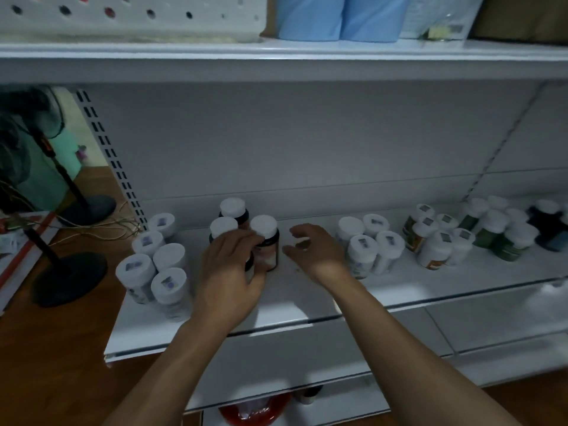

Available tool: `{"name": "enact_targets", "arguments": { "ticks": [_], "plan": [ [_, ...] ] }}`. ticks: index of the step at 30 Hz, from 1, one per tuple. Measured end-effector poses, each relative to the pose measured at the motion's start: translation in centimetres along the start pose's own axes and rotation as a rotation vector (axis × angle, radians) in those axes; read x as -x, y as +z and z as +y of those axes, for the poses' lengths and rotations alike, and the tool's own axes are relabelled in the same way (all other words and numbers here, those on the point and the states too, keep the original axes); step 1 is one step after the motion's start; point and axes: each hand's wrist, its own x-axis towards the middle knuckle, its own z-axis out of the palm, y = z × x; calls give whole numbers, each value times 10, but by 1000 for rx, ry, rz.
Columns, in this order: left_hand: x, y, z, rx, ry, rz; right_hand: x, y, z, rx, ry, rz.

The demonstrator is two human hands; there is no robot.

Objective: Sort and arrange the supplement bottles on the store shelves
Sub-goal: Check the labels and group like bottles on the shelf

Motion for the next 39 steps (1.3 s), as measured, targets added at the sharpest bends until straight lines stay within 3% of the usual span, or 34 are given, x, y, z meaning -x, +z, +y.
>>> {"name": "enact_targets", "arguments": {
  "ticks": [5,9,18,23,27,32,35,39],
  "plan": [
    [0,13,41,159,-41,-130,15,-68,20,363,-67,207],
    [3,38,68,256,-89,-202,13,-96,39,642,5,75],
    [15,86,109,297,-267,-248,11,-107,59,722,-127,43],
    [25,103,131,341,-425,-196,21,-126,61,516,-207,1],
    [28,115,159,367,-425,-80,52,-150,60,249,-353,-11],
    [30,118,195,623,-499,78,85,-167,78,86,-597,-25],
    [35,120,215,756,-434,110,97,-171,94,-45,-642,-73],
    [34,120,229,762,-361,128,106,-181,103,-124,-707,4]
  ]
}}
